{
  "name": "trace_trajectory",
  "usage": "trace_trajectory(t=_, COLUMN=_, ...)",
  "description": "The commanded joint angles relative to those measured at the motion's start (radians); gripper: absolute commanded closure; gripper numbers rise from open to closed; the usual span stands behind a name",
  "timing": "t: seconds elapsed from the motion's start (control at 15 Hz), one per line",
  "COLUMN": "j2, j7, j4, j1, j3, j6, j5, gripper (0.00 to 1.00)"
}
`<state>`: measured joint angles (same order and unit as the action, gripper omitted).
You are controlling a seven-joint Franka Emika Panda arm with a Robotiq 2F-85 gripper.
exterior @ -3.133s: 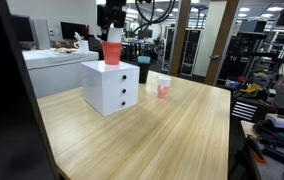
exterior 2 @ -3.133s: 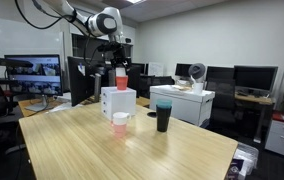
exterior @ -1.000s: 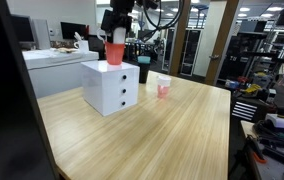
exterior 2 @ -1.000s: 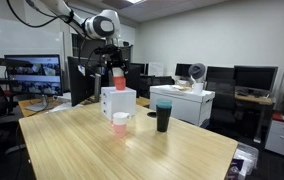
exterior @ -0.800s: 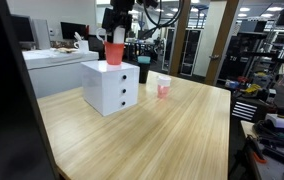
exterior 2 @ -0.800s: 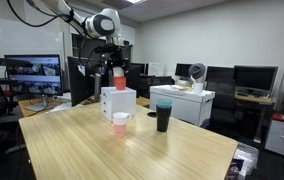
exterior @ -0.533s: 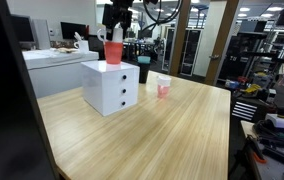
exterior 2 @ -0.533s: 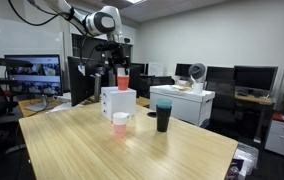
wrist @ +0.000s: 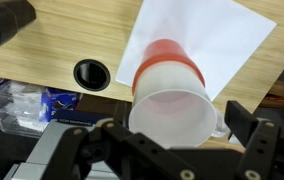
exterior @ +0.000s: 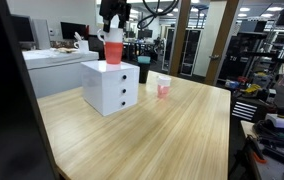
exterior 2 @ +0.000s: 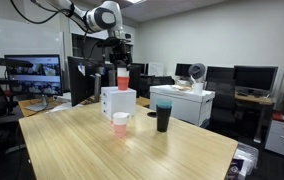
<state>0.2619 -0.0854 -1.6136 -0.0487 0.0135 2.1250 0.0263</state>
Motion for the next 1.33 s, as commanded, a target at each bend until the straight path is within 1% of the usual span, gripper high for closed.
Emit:
trace_trajectory(t=0.0, j2=-0.008, j7=-0.014, j4=0.031, j1=0.0, j3=-0.007, j6=-0.027, j5=-0.028, gripper=0.0)
trace_trajectory(t=0.6, j2=0.04, j7=0.07, j4=0.192, j1=-0.012, j3=-0.048, j6=-0.012, j5=-0.025, gripper=0.0)
trace_trajectory(t=1.07, j2=0.136, j7=0.229, j4=0.351, j1=-0.038, j3=-0.115, j6=-0.012, j5=-0.011, gripper=0.0)
trace_trajectory(t=1.27, j2=0.182, j7=0.299, j4=0.399, j1=-0.044, j3=-0.149, j6=-0.008, j5=-0.004, gripper=0.0)
